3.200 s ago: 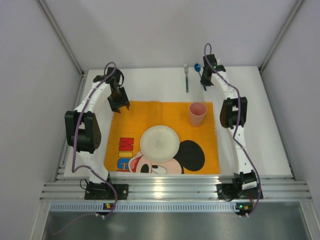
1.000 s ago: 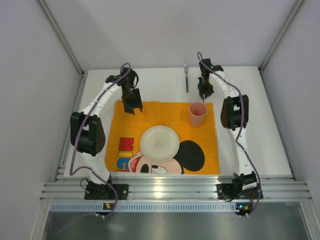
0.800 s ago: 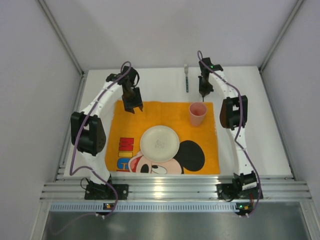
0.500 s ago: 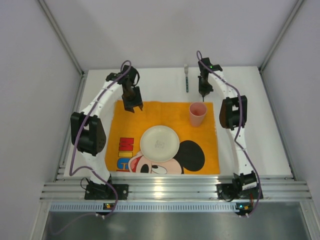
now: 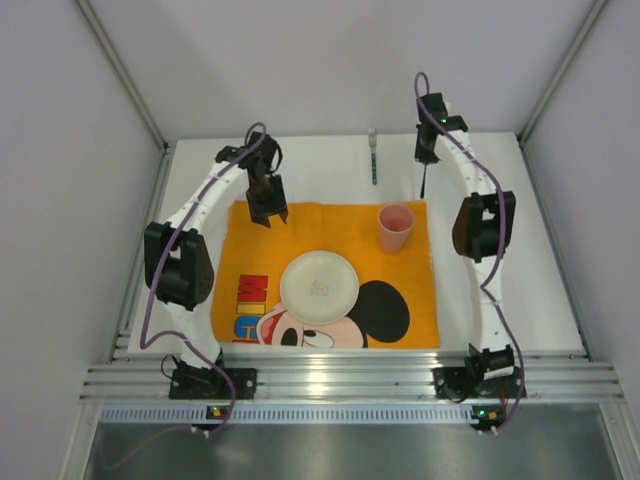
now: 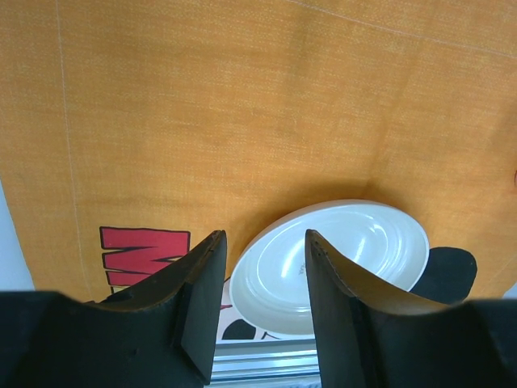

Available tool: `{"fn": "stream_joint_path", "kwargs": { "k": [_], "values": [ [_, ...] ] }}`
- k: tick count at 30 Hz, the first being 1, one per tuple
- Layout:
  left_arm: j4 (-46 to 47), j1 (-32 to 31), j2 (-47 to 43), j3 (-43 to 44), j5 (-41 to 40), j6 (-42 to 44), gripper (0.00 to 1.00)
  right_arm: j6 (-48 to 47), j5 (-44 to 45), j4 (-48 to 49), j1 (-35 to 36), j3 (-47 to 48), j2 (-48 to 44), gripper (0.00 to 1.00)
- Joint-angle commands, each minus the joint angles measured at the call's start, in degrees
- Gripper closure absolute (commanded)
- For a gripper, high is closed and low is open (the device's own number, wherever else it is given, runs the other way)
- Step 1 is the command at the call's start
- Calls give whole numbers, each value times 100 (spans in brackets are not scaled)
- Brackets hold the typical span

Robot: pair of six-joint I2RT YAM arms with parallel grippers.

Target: Set the dinner table for one person

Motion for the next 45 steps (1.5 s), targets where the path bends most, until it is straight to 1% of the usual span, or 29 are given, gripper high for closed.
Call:
{"fn": "stream_joint_path", "kwargs": {
  "k": [1,2,3,4,5,6,7,8,11,12,14,15,17,18,20,21,22,23,26,29,33,35,36,37,39,40,41,45],
  "values": [
    [1,-48,-167,165,-40,-43,51,-66,297,279,-66,-466,-1523,100],
    [80,-65,-211,148,-40,-52,51,-75,306,288,-66,-686,-1734,100],
    [124,-74,-247,78,-40,-61,51,-101,350,288,-66,-1114,-2163,100],
    [177,-83,-317,34,-48,-70,51,-101,368,279,-57,-1336,-2367,100],
    [247,-83,-361,-28,-48,-96,51,-101,376,218,-66,-1764,-2578,100],
    [291,-92,-405,-72,-48,-105,51,-84,376,166,-66,-1978,-2989,100],
    [344,-92,-492,-116,-57,-114,51,-66,359,130,-57,-2215,-3211,100],
    [405,-92,-545,-238,-49,-122,51,-57,333,86,-48,-2713,-3657,100],
    [678,-118,-782,-580,-57,-157,51,83,245,-89,-13,-3401,-4318,100],
    [757,-127,-844,-669,-66,-158,51,197,149,-159,65,-3743,-4738,100],
    [950,-162,-1002,-871,-101,-166,51,320,95,-387,232,-4018,-5136,100],
    [1029,-171,-1055,-1090,-84,-166,51,469,34,-467,468,-4201,-5512,100],
    [1284,-206,-1178,-1310,-84,-114,51,662,-45,-756,768,-4369,-5857,100],
    [1346,-215,-1213,-1468,-75,-88,51,977,-246,-888,978,-4562,-6154,100],
    [1513,-215,-1205,-1583,-31,27,50,1382,-545,-1057,1120,-4913,-6525,100],
    [1557,-215,-1188,-1645,-57,53,50,1793,-825,-1030,1260,-5455,-6953,100],
    [1609,-215,-1161,-1680,-57,106,50,2015,-941,-961,1322,-5739,-7157,100],
    [1749,-215,-1144,-1759,-40,124,50,2452,-1159,-908,1393,-6307,-7551,100],
    [1996,-215,-1065,-1821,48,168,50,3008,-1293,-758,1647,-6988,-8037,100],
    [2154,-215,-985,-1821,162,185,51,3597,-1119,-591,2051,-7681,-8564,100],
    [2304,-224,-880,-1848,294,203,51,3958,-1030,-178,2307,-8359,-8811,100],
    [2304,-232,-818,-1804,329,185,51,4108,-1047,172,2421,-8797,-8847,100],
    [2313,-232,-810,-1804,347,168,52,4231,-1056,330,2587,-8957,-8838,100],
    [2374,-258,-818,-1812,364,142,52,4293,-1047,671,2676,-9106,-8803,100],
    [2418,-294,-818,-1848,365,124,52,4320,-1030,1060,2948,-9467,-8567,100],
    [2436,-337,-827,-1856,365,106,52,4242,-995,1453,3036,-9529,-8452,100],
    [2436,-355,-836,-1865,365,106,52,3962,-864,1631,3263,-9547,-8121,100],
    [2392,-434,-924,-1883,338,106,52,3459,-775,2194,3520,-9424,-7100,100]
  ]
}}
